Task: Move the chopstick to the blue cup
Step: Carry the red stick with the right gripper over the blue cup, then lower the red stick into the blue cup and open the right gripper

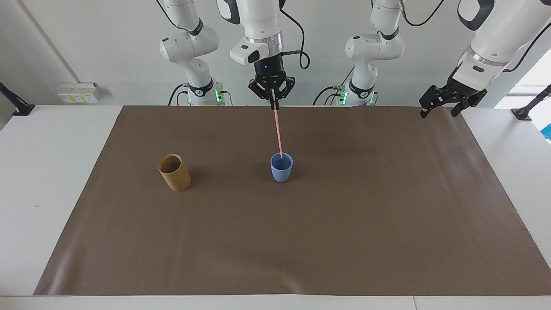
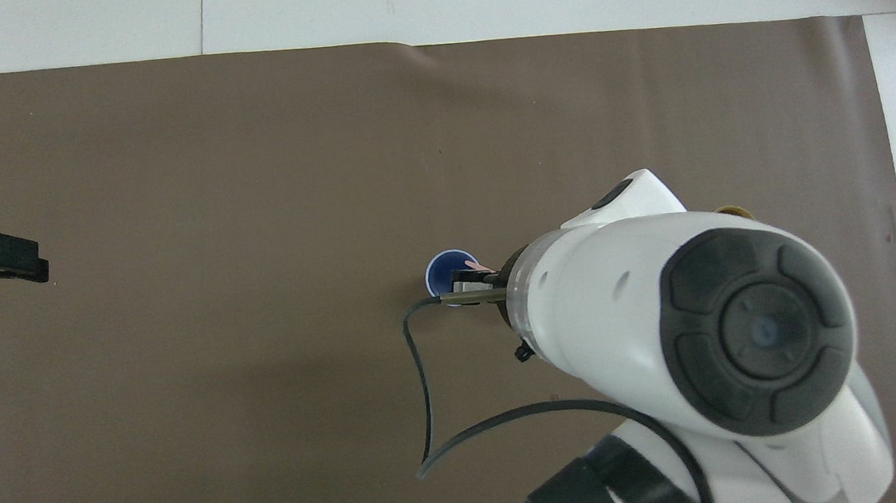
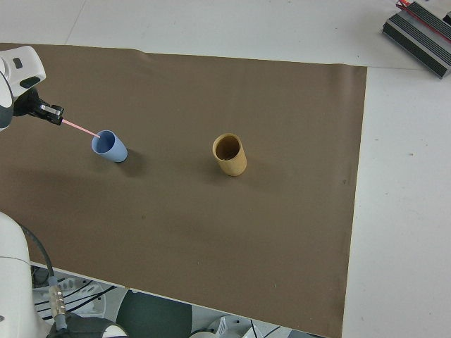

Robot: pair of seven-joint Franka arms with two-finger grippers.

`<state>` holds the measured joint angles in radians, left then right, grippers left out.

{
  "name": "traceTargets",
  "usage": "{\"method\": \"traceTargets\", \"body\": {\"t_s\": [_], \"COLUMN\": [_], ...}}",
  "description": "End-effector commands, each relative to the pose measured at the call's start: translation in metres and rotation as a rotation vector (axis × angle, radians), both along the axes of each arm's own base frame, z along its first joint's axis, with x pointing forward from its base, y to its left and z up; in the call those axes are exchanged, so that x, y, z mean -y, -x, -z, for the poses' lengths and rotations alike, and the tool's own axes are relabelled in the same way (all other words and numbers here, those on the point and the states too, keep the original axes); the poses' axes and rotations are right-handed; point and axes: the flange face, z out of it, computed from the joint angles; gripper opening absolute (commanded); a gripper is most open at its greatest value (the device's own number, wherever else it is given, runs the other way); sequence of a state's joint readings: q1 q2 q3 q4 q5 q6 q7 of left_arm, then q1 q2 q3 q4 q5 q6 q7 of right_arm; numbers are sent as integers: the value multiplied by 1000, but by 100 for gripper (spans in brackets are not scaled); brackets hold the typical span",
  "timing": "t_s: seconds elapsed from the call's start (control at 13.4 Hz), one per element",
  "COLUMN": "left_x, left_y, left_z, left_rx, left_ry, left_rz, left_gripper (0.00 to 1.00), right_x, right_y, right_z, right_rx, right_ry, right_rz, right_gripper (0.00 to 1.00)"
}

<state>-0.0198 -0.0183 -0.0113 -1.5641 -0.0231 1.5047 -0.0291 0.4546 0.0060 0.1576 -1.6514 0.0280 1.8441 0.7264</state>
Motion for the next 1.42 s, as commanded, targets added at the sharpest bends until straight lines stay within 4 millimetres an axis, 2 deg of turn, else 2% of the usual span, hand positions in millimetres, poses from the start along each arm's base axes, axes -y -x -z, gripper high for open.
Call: {"method": "traceTargets", "body": {"t_s": [0.0,0.3,0.75,0.82,0.97,1.05,1.27,1.35], "left_x": [-4,-3,-3,-4,-4,-3,-4,-4], "left_y": [2,3,2,2,2,2,2,2], "left_z": [-1,-1,-1,-1,-1,-1,-1,-1], "left_rx": [8,6,8,8,8,8,8,6], "left_ry": [-1,-1,-1,-1,-1,-1,-1,-1], "left_rz": [2,4,4,2,2,4,2,2], "left_gripper": [100,100,100,100,100,100,100,100], "right_x": [-9,-12,-15,-16,-15,-13,-10,-6], "right_y": [-7,-6,-13,-14,-12,-12,-13,-13], "right_z": [18,48,59,60,61,61,60,57], "right_rx": [-45,-81,-53,-51,-61,-71,-87,-99], "right_ry": [12,28,-45,-51,-45,-41,-44,-40], "right_rz": [4,-29,-55,-55,-53,-49,-34,-32], "right_gripper": [0,0,2,9,36,45,56,67]}}
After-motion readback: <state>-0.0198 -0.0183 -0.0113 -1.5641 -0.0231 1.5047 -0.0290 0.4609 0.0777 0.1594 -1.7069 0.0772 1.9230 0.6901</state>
